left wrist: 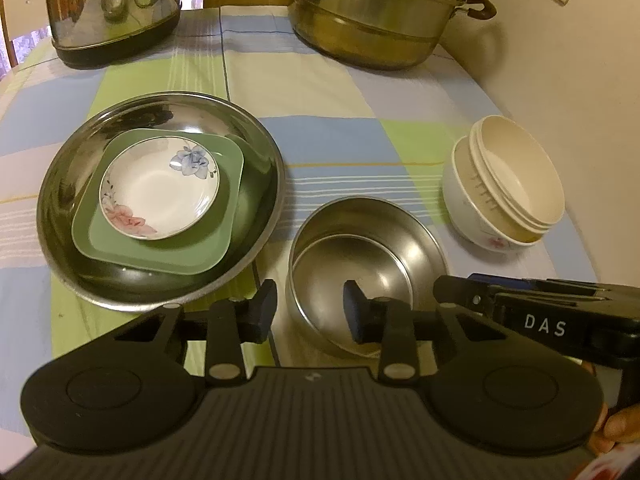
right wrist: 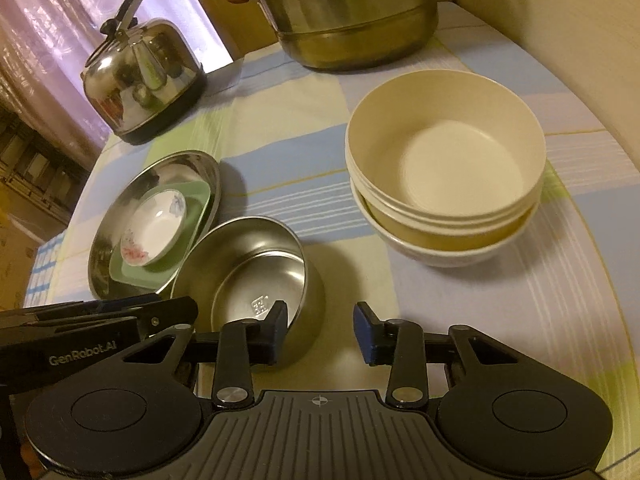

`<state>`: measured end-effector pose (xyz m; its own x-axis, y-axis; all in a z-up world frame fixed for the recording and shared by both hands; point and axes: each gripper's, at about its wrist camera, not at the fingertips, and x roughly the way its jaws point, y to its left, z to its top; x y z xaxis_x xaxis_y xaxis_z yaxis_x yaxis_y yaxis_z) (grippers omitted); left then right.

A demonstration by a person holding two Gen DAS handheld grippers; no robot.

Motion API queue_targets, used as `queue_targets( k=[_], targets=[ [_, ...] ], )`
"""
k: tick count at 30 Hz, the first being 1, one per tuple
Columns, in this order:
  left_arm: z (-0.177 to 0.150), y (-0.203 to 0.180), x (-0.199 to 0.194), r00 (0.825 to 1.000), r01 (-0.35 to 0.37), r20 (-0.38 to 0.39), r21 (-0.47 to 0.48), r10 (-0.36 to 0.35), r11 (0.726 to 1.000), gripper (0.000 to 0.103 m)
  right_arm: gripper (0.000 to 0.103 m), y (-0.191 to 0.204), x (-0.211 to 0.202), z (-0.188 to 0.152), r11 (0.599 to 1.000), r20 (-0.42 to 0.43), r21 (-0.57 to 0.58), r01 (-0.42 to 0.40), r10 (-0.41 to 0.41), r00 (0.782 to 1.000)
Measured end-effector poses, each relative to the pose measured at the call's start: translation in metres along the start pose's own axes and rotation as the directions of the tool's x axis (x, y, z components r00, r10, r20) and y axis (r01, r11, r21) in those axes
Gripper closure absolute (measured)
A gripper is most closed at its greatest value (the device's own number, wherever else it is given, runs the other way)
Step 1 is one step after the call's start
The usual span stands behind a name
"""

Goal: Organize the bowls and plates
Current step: 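Close the left gripper on the rim of the steel bowl, then lift the steel bowl with the left gripper and carry it over the bowl stack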

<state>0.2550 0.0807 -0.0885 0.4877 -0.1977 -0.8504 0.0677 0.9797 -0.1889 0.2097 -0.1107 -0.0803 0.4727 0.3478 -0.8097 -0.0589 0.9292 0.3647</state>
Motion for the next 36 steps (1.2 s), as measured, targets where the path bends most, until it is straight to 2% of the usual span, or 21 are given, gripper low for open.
queue_targets(
  k=[4,13,23,36],
  targets=[
    [0.002,0.001,0.006,1.000,0.003,-0.015,0.003,-0.003,1.000,0.084,0.074,0.002,0.006,0.003,1.000,-0.008,0.000,-0.002,0.002,1.000],
    [0.002,0.003,0.009,1.000,-0.006,-0.023,0.028,0.006,1.000,0.092,0.094,0.010,0.009,0.004,0.999,-0.011,-0.028,-0.020,0.020,1.000],
    [-0.003,0.001,-0.003,1.000,0.008,-0.017,0.041,-0.007,0.999,0.095,0.095,0.014,-0.003,-0.001,0.999,-0.008,-0.047,-0.018,0.018,1.000],
    [0.003,-0.018,-0.055,0.996,0.057,0.070,0.083,-0.063,0.995,0.095,0.094,0.014,-0.054,-0.002,0.999,0.042,-0.020,-0.045,0.046,0.998]
  ],
)
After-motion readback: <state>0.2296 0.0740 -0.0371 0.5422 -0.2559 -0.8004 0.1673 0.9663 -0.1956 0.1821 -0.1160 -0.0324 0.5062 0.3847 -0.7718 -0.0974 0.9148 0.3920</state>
